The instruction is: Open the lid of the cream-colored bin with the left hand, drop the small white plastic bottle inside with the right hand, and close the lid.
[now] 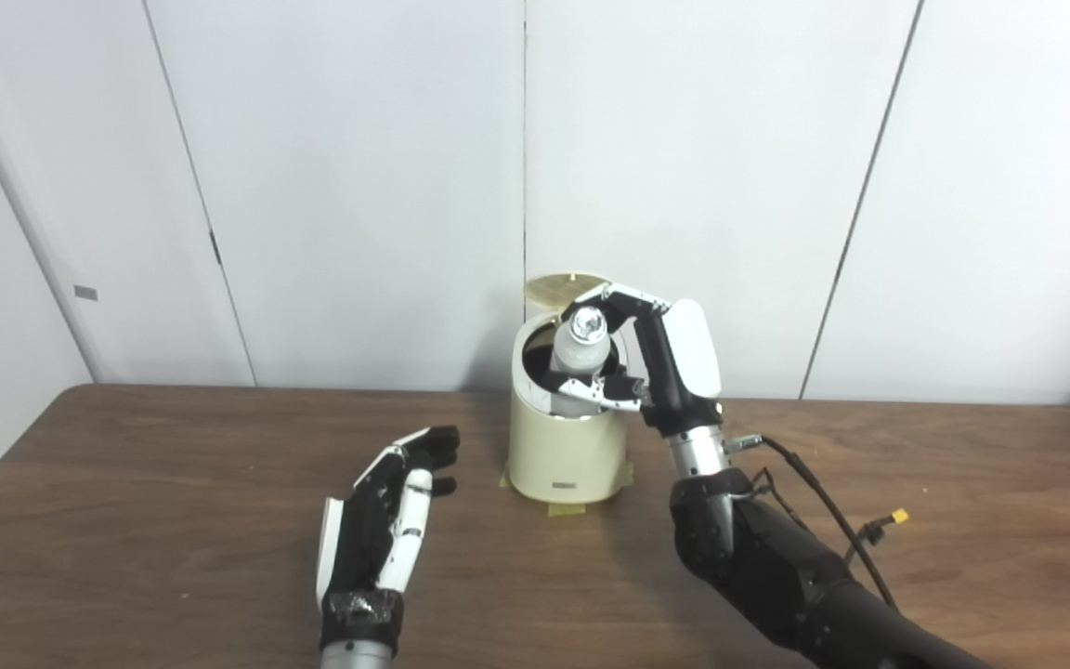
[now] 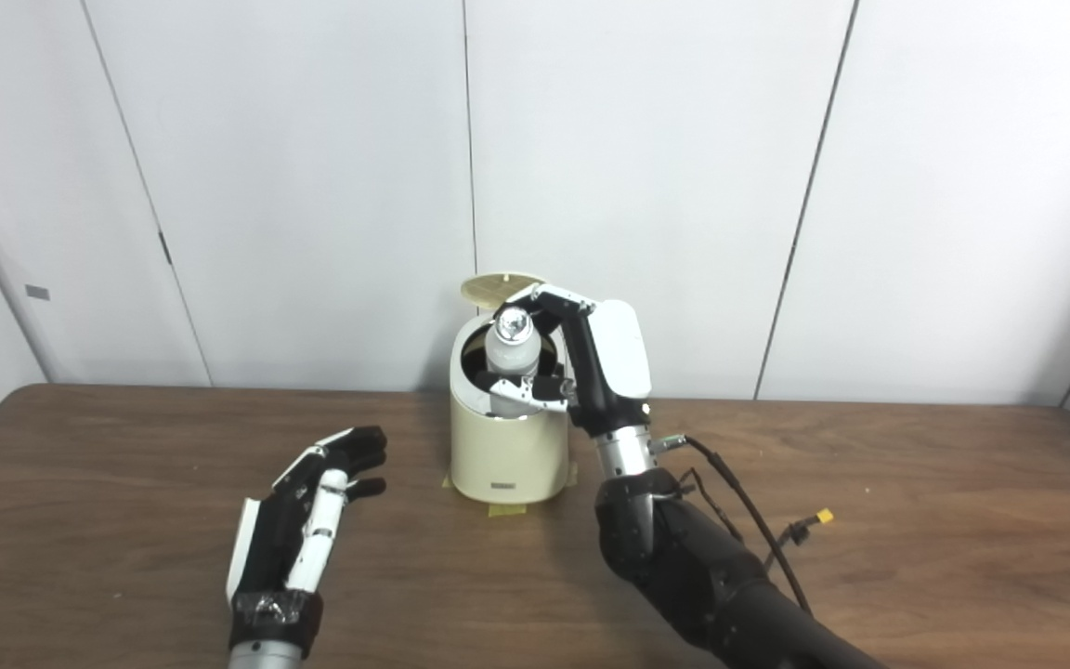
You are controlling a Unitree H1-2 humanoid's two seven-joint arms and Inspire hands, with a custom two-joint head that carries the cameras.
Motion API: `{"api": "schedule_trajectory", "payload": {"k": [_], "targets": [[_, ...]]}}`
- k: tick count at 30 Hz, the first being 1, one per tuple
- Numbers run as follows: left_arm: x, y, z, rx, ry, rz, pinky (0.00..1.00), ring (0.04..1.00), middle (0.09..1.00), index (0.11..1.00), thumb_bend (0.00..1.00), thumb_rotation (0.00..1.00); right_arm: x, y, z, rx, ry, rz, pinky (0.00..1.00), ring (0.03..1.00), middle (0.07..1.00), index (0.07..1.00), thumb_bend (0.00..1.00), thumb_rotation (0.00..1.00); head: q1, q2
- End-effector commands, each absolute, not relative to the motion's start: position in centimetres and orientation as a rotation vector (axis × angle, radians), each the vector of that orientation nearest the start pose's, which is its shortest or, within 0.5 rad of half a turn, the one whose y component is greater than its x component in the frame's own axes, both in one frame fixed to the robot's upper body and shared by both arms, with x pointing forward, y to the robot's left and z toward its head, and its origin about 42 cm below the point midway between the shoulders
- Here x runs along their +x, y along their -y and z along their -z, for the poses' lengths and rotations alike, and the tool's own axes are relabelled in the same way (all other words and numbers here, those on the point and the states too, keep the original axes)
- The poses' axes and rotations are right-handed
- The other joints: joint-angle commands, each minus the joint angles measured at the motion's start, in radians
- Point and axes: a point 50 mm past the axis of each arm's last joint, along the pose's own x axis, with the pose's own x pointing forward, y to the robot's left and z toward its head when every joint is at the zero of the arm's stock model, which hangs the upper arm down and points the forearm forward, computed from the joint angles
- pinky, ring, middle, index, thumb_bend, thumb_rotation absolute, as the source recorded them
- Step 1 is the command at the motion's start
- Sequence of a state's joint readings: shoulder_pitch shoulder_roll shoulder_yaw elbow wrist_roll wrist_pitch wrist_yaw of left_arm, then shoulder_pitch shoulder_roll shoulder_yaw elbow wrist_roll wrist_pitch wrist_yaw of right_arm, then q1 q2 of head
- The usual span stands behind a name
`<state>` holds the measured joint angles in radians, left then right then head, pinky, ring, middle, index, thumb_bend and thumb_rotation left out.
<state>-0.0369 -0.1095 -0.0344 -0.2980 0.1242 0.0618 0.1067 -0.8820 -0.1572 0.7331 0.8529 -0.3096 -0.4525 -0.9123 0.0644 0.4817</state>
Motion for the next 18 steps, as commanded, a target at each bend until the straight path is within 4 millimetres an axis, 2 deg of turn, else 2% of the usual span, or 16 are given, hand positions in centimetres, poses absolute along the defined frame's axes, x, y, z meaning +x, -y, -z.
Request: {"api": "schedule_trajectory", "payload": {"k": [1,14,15,18], "targets": [[28.74,-17.09,-20.15,-0.014,0.355,-0.087,0.70,0.770,0.753,0.718,0.20,0.69,49.25,10.07,-24.20,-0.546,0.878,0.045,0.44,0.515,0.493,0.486,0.53,0.00,0.000,0.000],[28.78,-17.13,-20.17,-0.013,0.349,-0.085,0.70,0.773,0.757,0.721,0.20,0.69,49.20,9.97,-24.23,-0.545,0.882,0.044,0.46,0.546,0.494,0.487,0.53,0.00,-0.001,-0.001],[28.77,-17.12,-20.17,-0.013,0.349,-0.086,0.71,0.775,0.758,0.721,0.21,0.69,49.19,9.96,-24.23,-0.545,0.883,0.044,0.47,0.551,0.543,0.489,0.53,0.08,-0.001,-0.001],[28.79,-17.09,-20.19,-0.011,0.350,-0.086,0.71,0.775,0.757,0.721,0.20,0.69,49.20,9.98,-24.23,-0.550,0.888,0.047,0.48,0.557,0.578,0.491,0.52,0.13,-0.002,-0.002]]}}
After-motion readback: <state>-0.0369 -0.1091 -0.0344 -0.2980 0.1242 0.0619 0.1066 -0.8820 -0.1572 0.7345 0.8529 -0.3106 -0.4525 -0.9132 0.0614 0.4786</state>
